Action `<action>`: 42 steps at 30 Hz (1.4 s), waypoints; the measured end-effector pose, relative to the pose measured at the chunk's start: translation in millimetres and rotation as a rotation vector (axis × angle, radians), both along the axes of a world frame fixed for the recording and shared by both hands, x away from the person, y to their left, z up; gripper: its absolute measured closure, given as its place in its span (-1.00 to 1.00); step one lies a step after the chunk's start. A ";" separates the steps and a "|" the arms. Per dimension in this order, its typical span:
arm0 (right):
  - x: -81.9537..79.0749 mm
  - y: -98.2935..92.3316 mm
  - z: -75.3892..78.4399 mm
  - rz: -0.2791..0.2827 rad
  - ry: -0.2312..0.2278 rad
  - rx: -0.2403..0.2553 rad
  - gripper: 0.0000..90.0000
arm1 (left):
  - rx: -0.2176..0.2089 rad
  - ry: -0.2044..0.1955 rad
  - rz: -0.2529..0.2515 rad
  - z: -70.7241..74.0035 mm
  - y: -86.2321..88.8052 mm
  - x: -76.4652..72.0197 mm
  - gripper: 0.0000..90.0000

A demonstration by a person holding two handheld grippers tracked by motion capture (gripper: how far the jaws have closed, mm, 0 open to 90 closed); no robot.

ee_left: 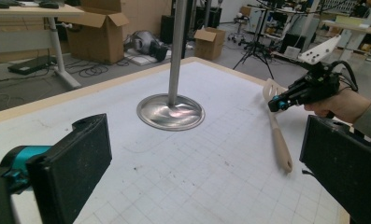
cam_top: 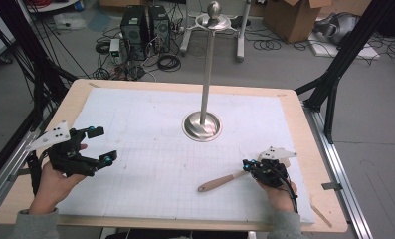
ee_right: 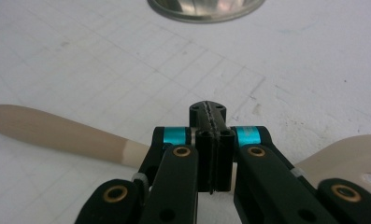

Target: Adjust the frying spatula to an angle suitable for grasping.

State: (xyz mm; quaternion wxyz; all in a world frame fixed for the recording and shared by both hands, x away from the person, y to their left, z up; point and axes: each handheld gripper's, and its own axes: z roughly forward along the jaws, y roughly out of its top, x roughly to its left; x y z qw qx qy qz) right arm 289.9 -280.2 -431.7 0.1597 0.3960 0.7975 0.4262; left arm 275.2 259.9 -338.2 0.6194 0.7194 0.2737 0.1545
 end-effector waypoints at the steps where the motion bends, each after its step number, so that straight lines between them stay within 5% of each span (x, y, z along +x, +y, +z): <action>1: -2.0 0.3 0.8 0.009 -0.003 0.005 1.00 | 0.000 -0.001 -0.001 0.5 -0.3 0.4 -0.94; 22: -27.9 24.9 -2.8 0.142 0.023 -0.032 1.00 | -0.022 -0.005 -0.047 3.0 -13.7 14.9 -0.94; 42: -31.1 40.6 -14.3 0.229 0.071 -0.081 1.00 | -0.023 0.000 -0.055 1.5 -16.5 19.8 -0.94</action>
